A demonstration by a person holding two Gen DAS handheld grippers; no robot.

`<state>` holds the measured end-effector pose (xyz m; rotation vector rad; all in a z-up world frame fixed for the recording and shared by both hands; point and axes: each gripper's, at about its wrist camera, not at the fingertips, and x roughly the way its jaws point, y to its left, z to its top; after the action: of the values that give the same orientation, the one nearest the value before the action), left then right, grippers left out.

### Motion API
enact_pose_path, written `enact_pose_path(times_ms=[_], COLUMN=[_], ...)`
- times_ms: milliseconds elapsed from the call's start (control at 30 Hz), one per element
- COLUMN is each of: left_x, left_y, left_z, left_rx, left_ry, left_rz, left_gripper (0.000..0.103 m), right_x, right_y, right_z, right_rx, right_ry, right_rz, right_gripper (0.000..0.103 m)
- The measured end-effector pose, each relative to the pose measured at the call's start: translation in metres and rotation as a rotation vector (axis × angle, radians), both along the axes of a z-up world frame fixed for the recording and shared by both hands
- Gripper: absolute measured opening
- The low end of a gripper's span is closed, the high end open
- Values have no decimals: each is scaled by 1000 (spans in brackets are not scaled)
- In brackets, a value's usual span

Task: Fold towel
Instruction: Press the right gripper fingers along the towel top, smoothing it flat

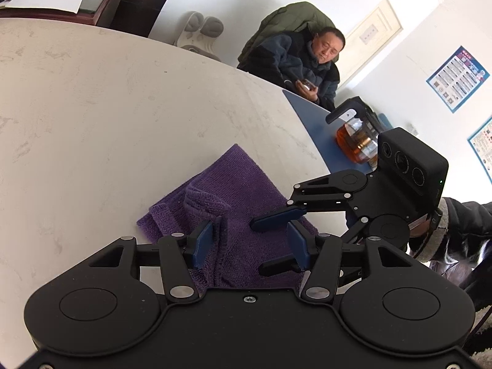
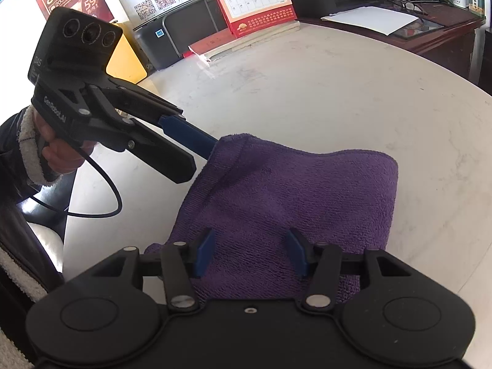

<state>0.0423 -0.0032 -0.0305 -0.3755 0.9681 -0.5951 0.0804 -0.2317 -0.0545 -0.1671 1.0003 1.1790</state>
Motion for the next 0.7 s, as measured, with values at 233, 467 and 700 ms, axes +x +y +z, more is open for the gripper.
enact_pose_path(times_ms=[233, 467, 700], left_x=[14, 8, -3], left_y=[2, 18, 30], left_z=[-21, -33, 1], left_rx=[27, 136, 81], left_ry=[26, 61, -7], left_rz=[24, 97, 127], left_gripper=[54, 54, 55], right_x=[-1, -2, 0], right_y=[-1, -2, -7], right_z=[1, 0, 10], right_rx=[-4, 4, 38], right_ry=[0, 3, -25], right_rz=[-4, -18, -46], right_gripper=[49, 50, 49])
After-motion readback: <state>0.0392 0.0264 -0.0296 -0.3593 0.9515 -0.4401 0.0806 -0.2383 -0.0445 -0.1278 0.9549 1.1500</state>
